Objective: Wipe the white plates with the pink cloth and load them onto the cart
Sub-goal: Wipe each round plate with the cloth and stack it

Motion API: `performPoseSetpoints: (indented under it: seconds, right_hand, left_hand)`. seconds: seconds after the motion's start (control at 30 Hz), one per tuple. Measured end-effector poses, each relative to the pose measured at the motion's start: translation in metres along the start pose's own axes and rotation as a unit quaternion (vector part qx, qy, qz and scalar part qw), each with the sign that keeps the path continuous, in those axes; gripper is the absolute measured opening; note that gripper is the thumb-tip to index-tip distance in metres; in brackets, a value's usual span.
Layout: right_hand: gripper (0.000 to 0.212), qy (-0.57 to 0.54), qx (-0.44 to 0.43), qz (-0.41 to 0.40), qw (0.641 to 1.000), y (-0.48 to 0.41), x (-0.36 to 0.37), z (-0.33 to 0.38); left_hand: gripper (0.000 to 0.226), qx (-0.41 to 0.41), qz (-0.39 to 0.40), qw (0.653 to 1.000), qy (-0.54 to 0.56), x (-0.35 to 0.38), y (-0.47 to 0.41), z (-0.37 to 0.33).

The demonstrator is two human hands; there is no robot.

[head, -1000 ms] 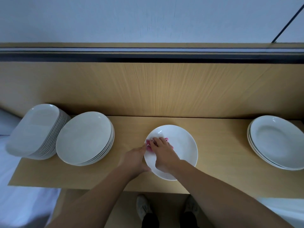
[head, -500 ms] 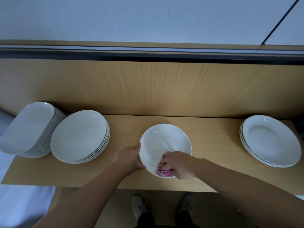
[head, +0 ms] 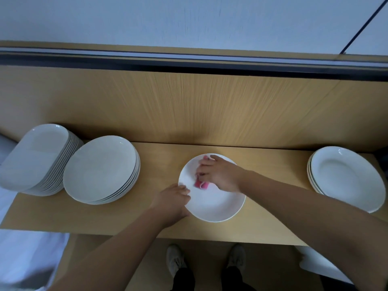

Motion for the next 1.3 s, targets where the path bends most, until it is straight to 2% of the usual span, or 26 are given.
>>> performPoseSetpoints:
  seconds: [0.07,0.17,0.3,0.47,0.6,0.8,0.97,1.13,1.3]
  right_hand:
    - [0.033,0.039,0.013,0.021,0.999,-0.014,0.000,-0.005]
    - [0.029,0.107,0.021,0.069,0.992,-0.013,0.015,-0.003]
    - [0.032,0.109,0.041,0.058,0.991,0.000,0.038,-0.001]
    - [0.042,0.079,0.059,0.083,0.992,-0.003,0.038,-0.010]
    - [0.041,0.081,0.056,0.053,0.994,0.003,0.031,-0.017]
    - [0.039,0.098,0.184,0.103,0.973,0.043,0.025,-0.019]
    - [0.033,0.042,0.293,0.174,0.939,0.064,0.027,0.016]
    - [0.024,-0.015,0.304,0.218,0.927,0.069,0.014,0.058]
    - [0.017,-0.060,0.288,0.188,0.937,0.066,0.008,0.081]
  left_hand:
    - [0.041,0.024,0.012,1.000,-0.011,0.006,-0.005,0.000]
    - [0.042,0.039,0.029,0.998,-0.031,0.010,-0.009,0.003]
    - [0.044,0.060,0.035,0.997,-0.042,0.009,-0.010,0.003]
    - [0.043,0.060,0.055,0.997,-0.014,0.011,-0.012,0.006]
    - [0.044,0.064,0.052,0.996,-0.027,0.012,-0.013,0.005]
    - [0.039,0.075,0.032,0.996,-0.042,0.016,-0.010,0.007]
    - [0.040,0.079,0.037,0.995,-0.050,0.012,-0.012,0.004]
    - [0.041,0.077,0.072,0.993,-0.054,0.010,-0.015,0.003]
    - [0.041,0.089,0.091,0.988,-0.083,0.008,-0.017,0.001]
Point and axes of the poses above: each hand's wrist, its own y-axis away from the middle knuckle, its own x-axis out of the palm, z = x × y, the point moved 3 cm from there along -y, towards the middle knuckle, and after that the axes turned 3 degrees about -z, right-handed, at the moved point
